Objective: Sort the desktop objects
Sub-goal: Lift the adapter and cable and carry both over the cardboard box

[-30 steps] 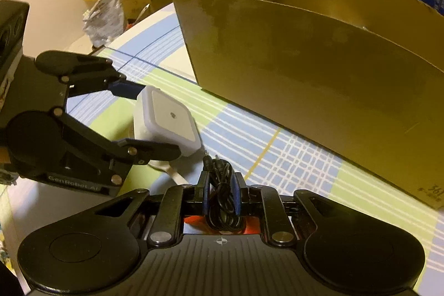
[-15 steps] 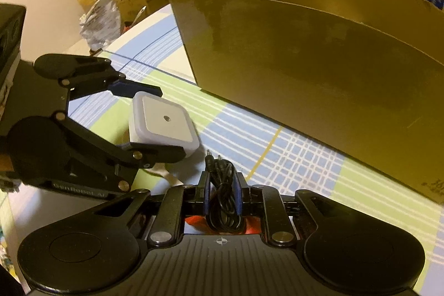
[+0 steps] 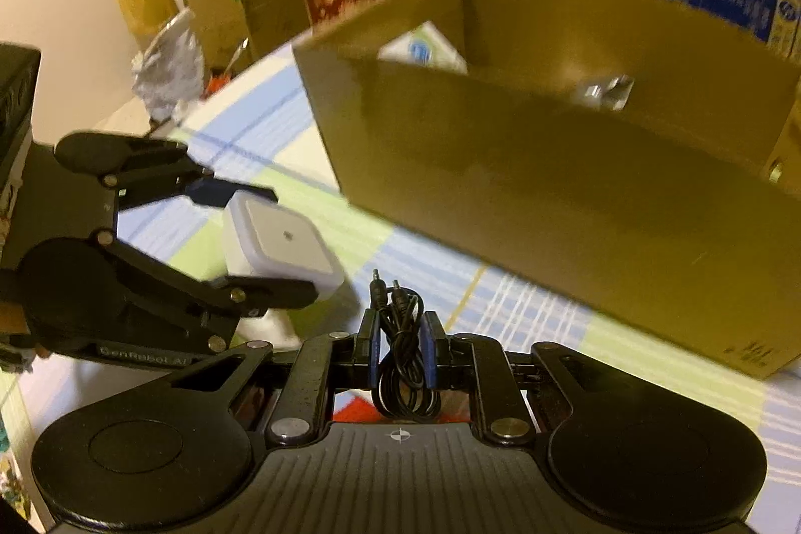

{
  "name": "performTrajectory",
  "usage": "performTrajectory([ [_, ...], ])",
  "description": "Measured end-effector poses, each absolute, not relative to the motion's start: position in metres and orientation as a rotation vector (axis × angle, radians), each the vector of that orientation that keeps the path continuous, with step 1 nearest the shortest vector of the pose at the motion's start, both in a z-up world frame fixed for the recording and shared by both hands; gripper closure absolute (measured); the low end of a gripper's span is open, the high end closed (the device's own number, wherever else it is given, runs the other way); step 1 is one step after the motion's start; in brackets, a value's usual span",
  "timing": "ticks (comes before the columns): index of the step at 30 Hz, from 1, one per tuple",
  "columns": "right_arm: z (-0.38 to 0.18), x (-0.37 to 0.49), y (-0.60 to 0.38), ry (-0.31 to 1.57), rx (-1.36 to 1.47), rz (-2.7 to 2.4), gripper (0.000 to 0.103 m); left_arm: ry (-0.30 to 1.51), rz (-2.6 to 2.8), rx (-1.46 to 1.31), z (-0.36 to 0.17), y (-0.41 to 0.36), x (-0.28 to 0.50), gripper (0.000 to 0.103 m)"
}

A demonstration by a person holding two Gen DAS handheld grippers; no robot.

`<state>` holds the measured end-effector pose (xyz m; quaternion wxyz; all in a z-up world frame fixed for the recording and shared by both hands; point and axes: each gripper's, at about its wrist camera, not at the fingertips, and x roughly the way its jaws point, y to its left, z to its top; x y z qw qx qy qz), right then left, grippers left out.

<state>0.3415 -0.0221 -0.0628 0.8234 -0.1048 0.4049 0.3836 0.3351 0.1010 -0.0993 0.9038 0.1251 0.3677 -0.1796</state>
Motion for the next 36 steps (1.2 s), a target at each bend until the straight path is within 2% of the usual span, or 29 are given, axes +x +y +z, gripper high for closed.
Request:
performTrajectory([
  [12,-0.003,0.317,-0.038,0.682,-0.154,0.799,0.09,0.678,-0.333,0.287,-0.056,0.093,0.317,0.043],
  [21,0.044,0.316,-0.061,0.494,-0.02,0.709,0.09,0.585,-0.234,0.223,-0.004,0.092,0.301,0.043],
  [36,0.033,0.353,-0.084,0.475,0.068,0.523,0.09,0.539,-0.085,0.026,0.021,0.094,0.35,0.043],
])
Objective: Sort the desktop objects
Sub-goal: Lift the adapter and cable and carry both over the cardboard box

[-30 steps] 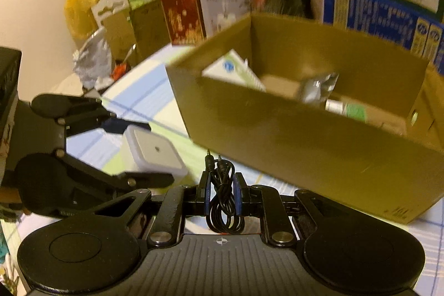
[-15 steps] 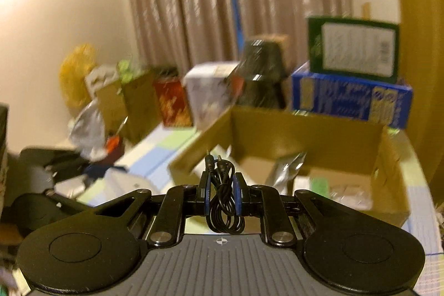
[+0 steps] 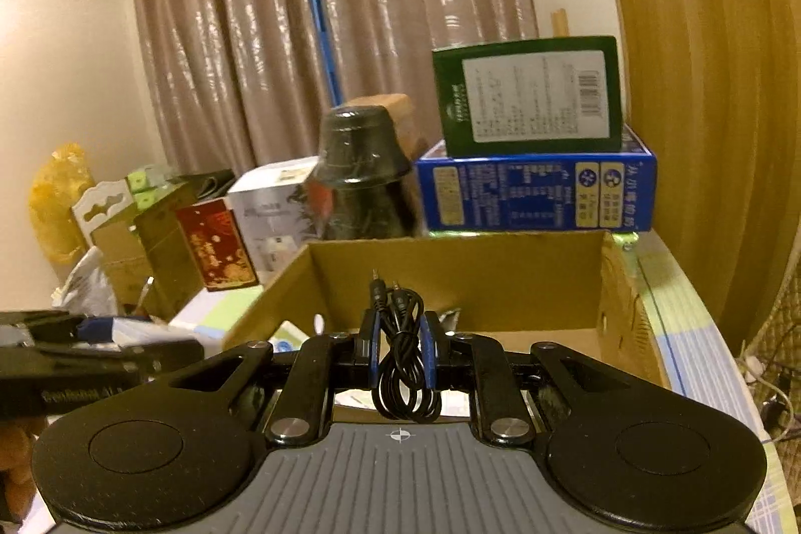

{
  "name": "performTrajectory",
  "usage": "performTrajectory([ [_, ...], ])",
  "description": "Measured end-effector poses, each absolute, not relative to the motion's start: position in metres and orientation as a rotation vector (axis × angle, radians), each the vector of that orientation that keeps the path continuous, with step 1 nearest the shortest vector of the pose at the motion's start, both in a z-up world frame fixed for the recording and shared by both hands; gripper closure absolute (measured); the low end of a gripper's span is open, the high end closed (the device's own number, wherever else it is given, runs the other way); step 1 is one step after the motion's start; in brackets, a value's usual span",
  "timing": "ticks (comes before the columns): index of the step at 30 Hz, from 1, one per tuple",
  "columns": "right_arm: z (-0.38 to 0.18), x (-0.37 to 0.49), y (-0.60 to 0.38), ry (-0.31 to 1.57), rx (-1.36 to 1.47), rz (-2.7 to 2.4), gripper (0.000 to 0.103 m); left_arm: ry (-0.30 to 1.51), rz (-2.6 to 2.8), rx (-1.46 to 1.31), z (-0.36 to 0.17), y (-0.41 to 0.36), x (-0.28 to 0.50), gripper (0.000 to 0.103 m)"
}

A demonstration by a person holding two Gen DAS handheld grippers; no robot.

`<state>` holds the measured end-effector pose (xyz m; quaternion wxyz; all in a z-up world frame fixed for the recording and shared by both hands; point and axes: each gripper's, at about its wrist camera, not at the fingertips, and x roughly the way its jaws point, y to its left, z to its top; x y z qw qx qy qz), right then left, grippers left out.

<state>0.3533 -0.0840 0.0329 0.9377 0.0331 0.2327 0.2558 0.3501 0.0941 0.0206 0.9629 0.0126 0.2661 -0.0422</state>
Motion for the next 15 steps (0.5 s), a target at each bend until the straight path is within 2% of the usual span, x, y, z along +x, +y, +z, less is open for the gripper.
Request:
performTrajectory([
  [15,0.022,0.379,-0.09,0.486,0.079,0.453,0.09,0.529,-0.101,-0.013,0.018,0.078,0.393,0.043],
])
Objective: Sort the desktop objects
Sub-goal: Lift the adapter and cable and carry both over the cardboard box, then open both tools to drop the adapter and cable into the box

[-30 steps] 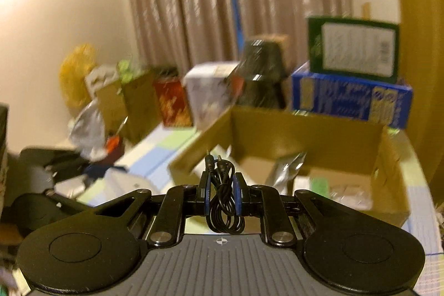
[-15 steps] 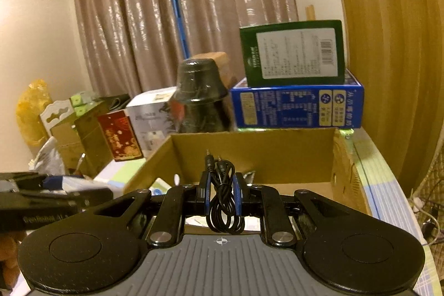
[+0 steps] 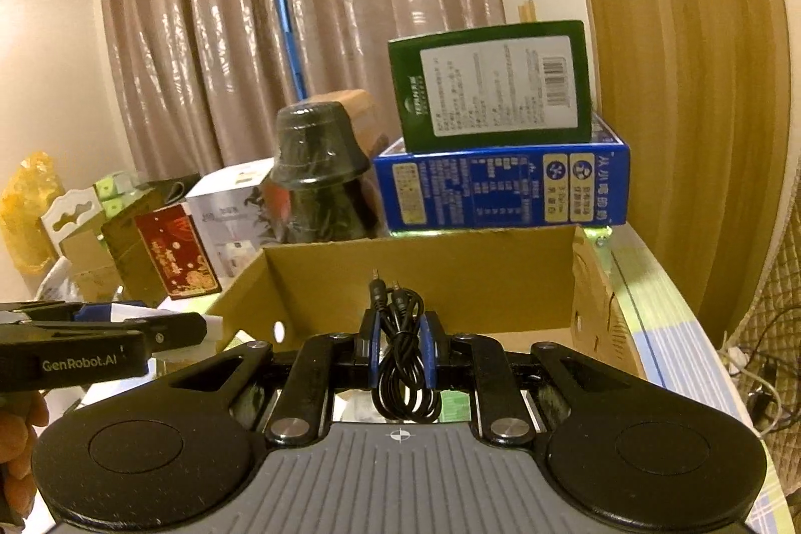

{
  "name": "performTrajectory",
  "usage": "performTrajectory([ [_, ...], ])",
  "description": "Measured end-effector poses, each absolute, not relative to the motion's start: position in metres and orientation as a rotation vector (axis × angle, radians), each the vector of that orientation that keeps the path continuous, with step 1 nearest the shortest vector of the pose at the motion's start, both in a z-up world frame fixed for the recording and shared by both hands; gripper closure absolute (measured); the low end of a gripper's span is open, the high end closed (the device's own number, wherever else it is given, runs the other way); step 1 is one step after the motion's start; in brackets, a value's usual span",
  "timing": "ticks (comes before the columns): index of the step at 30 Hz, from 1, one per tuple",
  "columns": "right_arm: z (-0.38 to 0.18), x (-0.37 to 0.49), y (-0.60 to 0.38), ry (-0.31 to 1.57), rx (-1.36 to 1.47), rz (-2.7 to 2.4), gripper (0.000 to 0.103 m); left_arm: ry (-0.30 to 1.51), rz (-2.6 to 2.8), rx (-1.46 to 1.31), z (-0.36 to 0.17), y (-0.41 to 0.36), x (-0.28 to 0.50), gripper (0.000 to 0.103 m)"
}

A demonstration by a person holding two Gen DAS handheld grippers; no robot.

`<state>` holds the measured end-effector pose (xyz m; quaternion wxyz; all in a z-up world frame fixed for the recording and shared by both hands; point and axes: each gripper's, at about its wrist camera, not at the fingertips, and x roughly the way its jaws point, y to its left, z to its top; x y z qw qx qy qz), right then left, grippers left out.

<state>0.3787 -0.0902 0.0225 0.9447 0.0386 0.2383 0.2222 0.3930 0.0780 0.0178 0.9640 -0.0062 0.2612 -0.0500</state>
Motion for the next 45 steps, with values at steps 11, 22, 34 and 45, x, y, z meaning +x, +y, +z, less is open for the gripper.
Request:
performTrajectory([
  [11,0.018,0.394,-0.095,0.491,0.097,0.426,0.09,0.54,-0.116,-0.035,0.007,0.071,0.413,0.043],
  [22,0.011,0.408,-0.097,0.448,0.103,0.435,0.084,0.527,-0.138,-0.112,-0.006,0.072,0.431,0.042],
  [34,0.006,0.411,-0.114,0.471,0.14,0.394,0.057,0.568,-0.117,-0.119,-0.014,0.077,0.43,0.031],
  [45,0.006,0.398,-0.105,0.458,0.087,0.436,0.056,0.558,-0.119,-0.074,-0.009,0.078,0.421,0.03],
])
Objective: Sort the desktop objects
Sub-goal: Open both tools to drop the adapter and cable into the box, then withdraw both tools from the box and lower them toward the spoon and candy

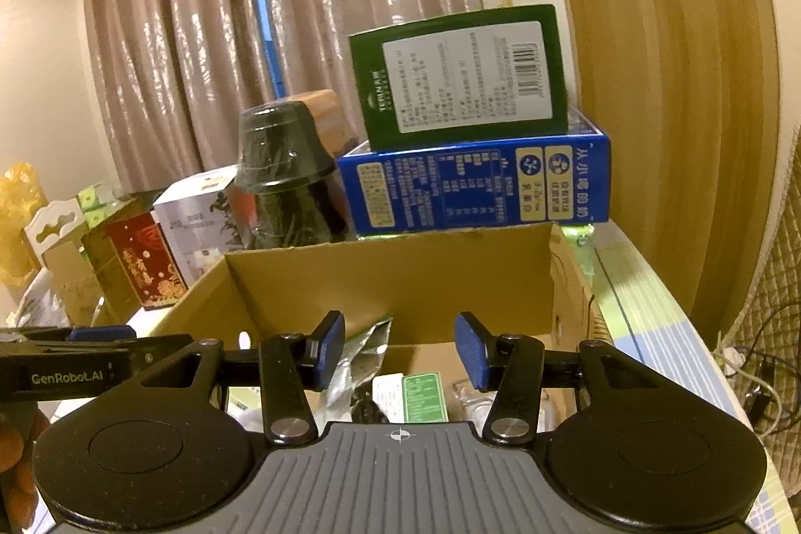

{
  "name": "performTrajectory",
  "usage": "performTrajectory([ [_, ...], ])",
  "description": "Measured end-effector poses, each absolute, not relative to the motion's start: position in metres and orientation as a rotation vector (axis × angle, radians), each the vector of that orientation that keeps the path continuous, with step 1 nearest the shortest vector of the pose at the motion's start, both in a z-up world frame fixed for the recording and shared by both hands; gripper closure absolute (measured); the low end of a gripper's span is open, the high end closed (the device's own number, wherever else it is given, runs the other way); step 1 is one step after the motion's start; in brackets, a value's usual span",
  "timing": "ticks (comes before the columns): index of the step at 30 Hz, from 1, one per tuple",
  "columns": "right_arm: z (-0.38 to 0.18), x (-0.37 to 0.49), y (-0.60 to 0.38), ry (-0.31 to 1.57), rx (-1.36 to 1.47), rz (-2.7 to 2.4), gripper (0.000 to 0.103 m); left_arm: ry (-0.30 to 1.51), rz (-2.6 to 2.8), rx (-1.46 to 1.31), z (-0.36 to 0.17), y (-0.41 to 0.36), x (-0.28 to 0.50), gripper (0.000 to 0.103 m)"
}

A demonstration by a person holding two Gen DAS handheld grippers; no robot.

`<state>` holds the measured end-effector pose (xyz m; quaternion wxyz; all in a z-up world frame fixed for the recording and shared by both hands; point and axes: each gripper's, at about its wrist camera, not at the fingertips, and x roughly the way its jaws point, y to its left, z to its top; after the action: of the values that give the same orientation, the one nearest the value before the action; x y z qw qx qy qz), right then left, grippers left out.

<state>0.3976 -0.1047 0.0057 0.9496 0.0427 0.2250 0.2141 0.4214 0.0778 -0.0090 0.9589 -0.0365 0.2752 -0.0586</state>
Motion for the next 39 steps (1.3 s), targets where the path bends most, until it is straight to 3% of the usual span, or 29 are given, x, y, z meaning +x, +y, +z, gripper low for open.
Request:
performTrajectory([
  [14,0.009,0.371,-0.108,0.425,0.054,0.471,0.049,0.558,-0.132,0.019,-0.006,0.083,0.398,0.023],
  [21,0.007,0.344,-0.109,0.386,-0.025,0.514,0.037,0.544,-0.127,0.058,0.002,0.088,0.375,0.023],
  [39,-0.027,0.284,-0.114,0.543,-0.156,0.709,0.032,0.605,-0.135,0.164,-0.019,0.131,0.289,0.022],
])
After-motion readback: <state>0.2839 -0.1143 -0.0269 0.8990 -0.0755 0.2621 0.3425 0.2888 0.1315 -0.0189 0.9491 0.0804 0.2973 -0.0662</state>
